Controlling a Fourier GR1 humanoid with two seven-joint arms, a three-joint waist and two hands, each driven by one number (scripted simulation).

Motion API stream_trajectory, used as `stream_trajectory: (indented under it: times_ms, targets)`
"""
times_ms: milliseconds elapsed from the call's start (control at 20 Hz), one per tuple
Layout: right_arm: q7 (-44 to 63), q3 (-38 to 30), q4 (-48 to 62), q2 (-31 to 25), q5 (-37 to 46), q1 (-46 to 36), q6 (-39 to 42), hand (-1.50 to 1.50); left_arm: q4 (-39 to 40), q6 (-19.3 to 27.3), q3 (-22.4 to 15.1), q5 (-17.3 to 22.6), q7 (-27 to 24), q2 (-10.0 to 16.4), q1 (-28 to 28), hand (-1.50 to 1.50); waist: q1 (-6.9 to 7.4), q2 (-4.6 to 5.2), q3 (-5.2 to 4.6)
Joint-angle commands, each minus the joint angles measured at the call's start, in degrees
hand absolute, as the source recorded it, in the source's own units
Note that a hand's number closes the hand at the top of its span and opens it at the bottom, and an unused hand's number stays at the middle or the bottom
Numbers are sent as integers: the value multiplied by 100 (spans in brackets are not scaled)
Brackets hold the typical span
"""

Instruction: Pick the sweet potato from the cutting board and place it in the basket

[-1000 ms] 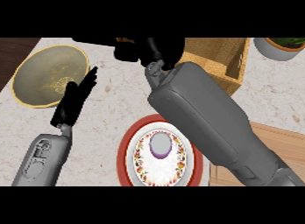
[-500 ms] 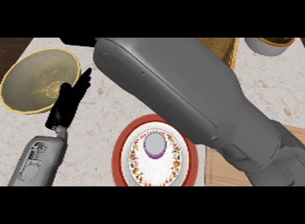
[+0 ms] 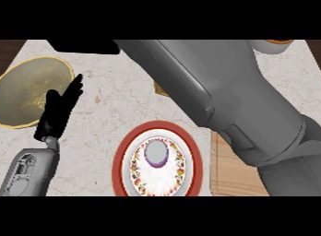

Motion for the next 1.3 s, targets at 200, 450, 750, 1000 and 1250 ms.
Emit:
stream_trajectory:
  times_ms: [200, 450, 750, 1000, 1250]
  targets:
    - [10, -109, 870, -292, 138, 9, 579, 150, -78, -65, 151, 76, -192, 129, 286, 0, -199, -25, 16]
    - [-620, -234, 546, -671, 121, 452, 617, 150, -343, 59, 73, 50, 107, -42, 321, 0, -281, -52, 24]
    - [-1561, -435, 612, -837, 74, 1131, 154, 150, -691, -87, 144, 171, 255, 72, 453, 0, -188, -20, 24]
    - [-1582, -418, 98, -790, 128, 1637, 417, 150, -309, 65, 50, -34, 86, -74, 355, 0, -324, -53, 24]
    - [-2014, -814, 450, -751, -81, 2136, -142, 150, -260, -158, 180, 102, -33, 101, 408, 0, -224, -11, 24]
